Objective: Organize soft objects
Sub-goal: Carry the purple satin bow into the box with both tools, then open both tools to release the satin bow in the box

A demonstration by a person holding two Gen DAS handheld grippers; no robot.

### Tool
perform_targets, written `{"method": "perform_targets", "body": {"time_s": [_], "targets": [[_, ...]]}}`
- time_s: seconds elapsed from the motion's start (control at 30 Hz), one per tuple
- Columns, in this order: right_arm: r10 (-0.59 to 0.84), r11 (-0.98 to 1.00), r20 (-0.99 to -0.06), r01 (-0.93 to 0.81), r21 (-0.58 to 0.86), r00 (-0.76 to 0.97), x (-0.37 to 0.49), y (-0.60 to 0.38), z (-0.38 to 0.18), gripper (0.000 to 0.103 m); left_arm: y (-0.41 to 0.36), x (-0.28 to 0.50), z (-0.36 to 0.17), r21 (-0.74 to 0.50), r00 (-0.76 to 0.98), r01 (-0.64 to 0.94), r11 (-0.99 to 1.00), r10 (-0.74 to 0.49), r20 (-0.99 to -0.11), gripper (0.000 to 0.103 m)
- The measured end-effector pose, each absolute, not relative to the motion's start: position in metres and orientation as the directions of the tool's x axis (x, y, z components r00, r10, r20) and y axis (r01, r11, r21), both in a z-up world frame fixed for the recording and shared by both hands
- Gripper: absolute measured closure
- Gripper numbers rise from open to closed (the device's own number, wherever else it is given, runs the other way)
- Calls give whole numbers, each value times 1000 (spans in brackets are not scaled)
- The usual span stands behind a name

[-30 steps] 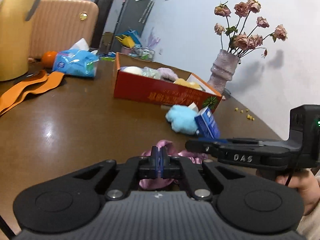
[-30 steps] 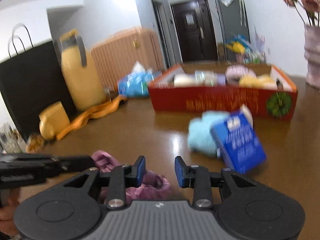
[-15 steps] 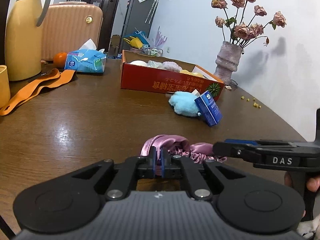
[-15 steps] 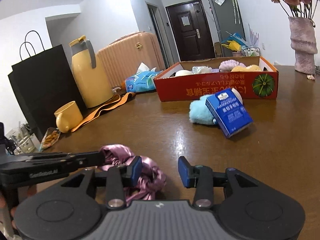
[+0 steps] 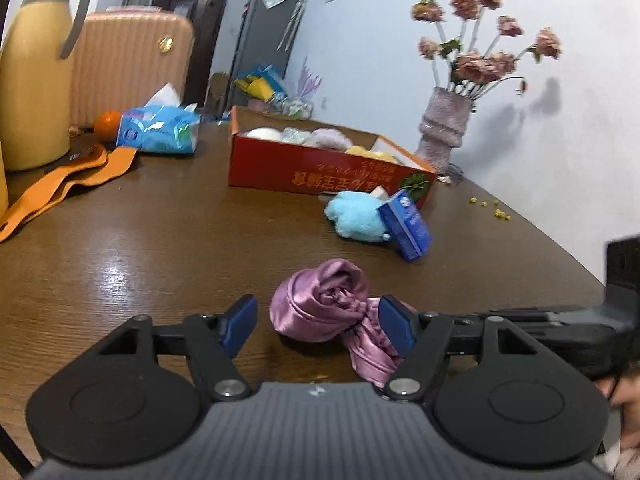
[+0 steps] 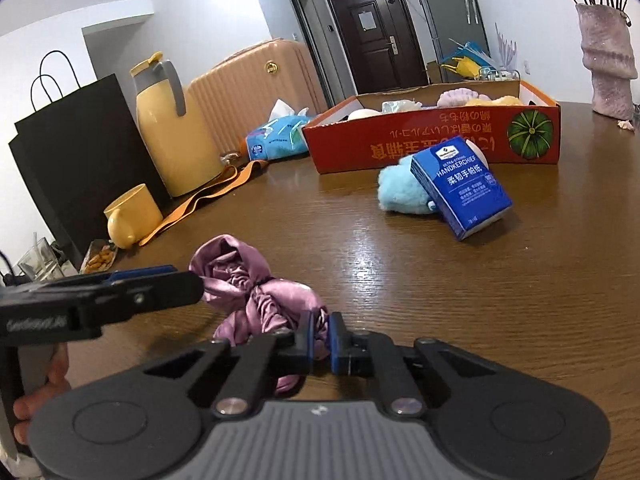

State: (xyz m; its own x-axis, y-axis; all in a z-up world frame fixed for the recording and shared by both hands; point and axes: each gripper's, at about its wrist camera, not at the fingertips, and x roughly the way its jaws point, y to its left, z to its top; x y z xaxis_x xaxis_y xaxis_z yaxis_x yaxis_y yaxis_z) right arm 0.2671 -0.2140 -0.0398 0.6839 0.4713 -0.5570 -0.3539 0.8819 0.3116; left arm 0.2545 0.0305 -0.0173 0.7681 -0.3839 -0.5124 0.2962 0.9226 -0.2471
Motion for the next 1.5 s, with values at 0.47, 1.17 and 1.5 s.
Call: {"method": "perform_targets", "body": {"time_s": [0.47, 1.17, 1.5], "targets": [[460, 888, -536, -361, 285, 708, 267, -218, -32, 99, 30, 273, -17, -312, 732, 325, 893, -447, -514, 96], [362, 932, -493, -325, 162, 791, 536, -300, 82, 99, -81, 531, 48, -354, 730, 342, 870, -484, -483, 97], [300, 944, -627, -320, 84, 719, 580, -279, 8, 90, -82, 550, -2, -294, 699, 297, 908, -417, -582, 91]]}}
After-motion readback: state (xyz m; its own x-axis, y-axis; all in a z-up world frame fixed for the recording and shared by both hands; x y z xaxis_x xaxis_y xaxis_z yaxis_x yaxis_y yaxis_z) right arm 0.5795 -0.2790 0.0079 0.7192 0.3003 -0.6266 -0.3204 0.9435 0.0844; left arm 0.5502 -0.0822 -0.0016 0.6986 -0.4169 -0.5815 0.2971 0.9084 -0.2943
